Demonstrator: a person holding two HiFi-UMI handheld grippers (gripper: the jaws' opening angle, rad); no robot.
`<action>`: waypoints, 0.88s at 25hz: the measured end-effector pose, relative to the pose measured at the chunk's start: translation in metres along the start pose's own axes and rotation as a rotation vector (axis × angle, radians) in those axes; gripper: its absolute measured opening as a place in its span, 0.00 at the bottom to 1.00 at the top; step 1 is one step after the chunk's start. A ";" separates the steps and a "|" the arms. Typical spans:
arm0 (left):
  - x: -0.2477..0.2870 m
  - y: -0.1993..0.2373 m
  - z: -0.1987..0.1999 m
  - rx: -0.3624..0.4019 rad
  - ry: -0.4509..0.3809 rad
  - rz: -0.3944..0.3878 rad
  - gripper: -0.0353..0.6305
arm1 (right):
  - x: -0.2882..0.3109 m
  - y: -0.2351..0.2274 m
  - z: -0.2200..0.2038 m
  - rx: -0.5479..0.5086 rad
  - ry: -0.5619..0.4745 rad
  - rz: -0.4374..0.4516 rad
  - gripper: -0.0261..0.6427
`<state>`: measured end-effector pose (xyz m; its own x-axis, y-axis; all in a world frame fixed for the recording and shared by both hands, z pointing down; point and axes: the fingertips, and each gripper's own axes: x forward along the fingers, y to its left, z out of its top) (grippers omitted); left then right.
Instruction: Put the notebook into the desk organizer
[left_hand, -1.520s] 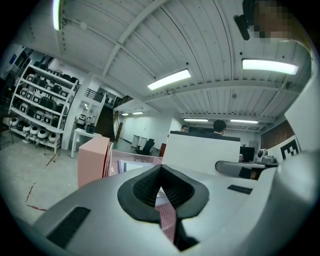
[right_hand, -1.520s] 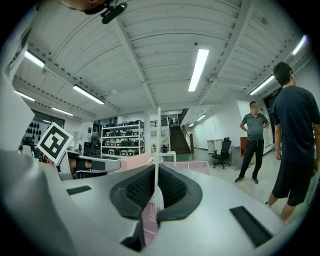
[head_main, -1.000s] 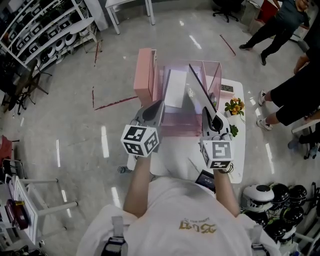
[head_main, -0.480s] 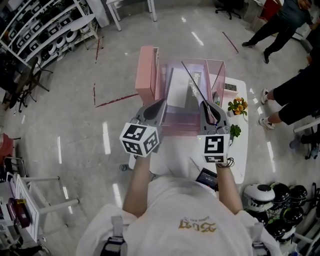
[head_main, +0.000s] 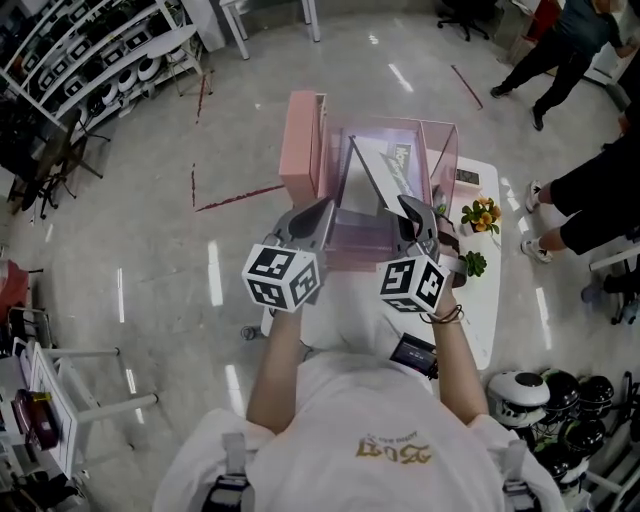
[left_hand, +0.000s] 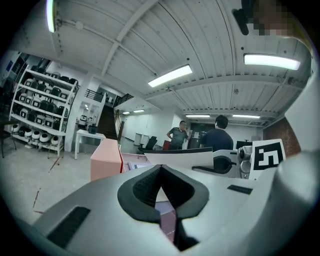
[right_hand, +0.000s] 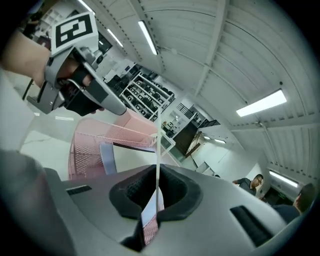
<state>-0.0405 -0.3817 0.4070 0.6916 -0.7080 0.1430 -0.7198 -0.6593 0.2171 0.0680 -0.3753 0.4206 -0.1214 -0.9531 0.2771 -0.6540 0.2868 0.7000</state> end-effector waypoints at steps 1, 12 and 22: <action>-0.001 0.002 -0.001 -0.002 0.001 0.005 0.08 | 0.003 0.003 0.000 -0.015 0.012 0.011 0.07; -0.011 0.016 -0.003 -0.018 -0.001 0.042 0.08 | 0.039 0.038 -0.010 -0.024 0.121 0.211 0.11; -0.017 0.020 -0.004 -0.028 -0.005 0.059 0.08 | 0.045 0.067 -0.013 0.064 0.156 0.450 0.25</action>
<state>-0.0664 -0.3816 0.4127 0.6475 -0.7468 0.1517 -0.7575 -0.6090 0.2351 0.0288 -0.3976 0.4888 -0.2926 -0.7087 0.6419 -0.6077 0.6561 0.4474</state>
